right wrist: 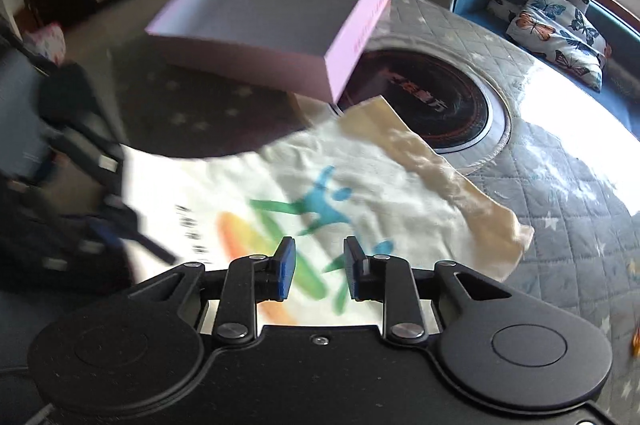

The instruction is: Fold shopping bag

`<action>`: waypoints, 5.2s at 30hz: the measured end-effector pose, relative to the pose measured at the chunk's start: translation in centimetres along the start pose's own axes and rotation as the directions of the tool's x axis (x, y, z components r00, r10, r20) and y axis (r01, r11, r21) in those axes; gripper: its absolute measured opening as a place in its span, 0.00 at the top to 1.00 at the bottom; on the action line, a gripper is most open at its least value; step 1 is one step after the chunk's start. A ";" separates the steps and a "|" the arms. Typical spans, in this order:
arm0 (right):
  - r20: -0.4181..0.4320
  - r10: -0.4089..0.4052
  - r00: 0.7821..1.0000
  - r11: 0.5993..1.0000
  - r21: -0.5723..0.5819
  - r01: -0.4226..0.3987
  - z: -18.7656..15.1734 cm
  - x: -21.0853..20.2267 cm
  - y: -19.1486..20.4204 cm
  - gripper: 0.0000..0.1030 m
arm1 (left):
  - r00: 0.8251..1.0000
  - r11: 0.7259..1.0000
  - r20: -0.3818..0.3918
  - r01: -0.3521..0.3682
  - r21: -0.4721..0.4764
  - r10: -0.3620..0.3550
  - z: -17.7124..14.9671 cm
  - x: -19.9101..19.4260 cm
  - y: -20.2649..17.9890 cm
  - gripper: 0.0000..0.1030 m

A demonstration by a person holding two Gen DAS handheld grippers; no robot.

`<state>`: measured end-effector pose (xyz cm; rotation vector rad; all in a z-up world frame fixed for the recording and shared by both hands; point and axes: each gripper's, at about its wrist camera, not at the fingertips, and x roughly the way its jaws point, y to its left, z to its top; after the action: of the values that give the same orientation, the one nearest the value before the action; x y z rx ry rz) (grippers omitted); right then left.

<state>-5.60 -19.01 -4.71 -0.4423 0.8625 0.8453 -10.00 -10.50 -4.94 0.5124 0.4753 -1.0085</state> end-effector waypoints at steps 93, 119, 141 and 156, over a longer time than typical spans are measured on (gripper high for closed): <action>0.123 -0.139 0.983 0.980 0.161 0.119 -4.5 0.6 -4.9 0.45 | 0.966 0.944 -0.077 -0.257 -0.204 0.247 1.4 11.9 16.0 0.84; 0.089 -0.299 0.950 0.940 0.200 0.277 -2.3 4.7 -7.5 0.44 | 0.911 0.847 -0.177 -0.413 -0.335 0.374 -0.7 11.4 17.7 0.84; 0.050 -0.333 0.942 0.930 0.182 0.319 -1.8 5.6 -7.9 0.43 | 0.901 0.850 -0.224 -0.427 -0.309 0.371 -0.7 13.6 18.1 0.85; 0.024 -0.368 0.930 0.918 0.169 0.359 -2.3 5.6 -8.5 0.42 | 0.870 0.813 -0.221 -0.492 -0.311 0.441 -3.0 5.8 13.0 0.68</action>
<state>2.12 -23.02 -10.43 -0.4175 0.7605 0.4376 3.67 -6.84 -8.33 0.3435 0.6067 -0.3930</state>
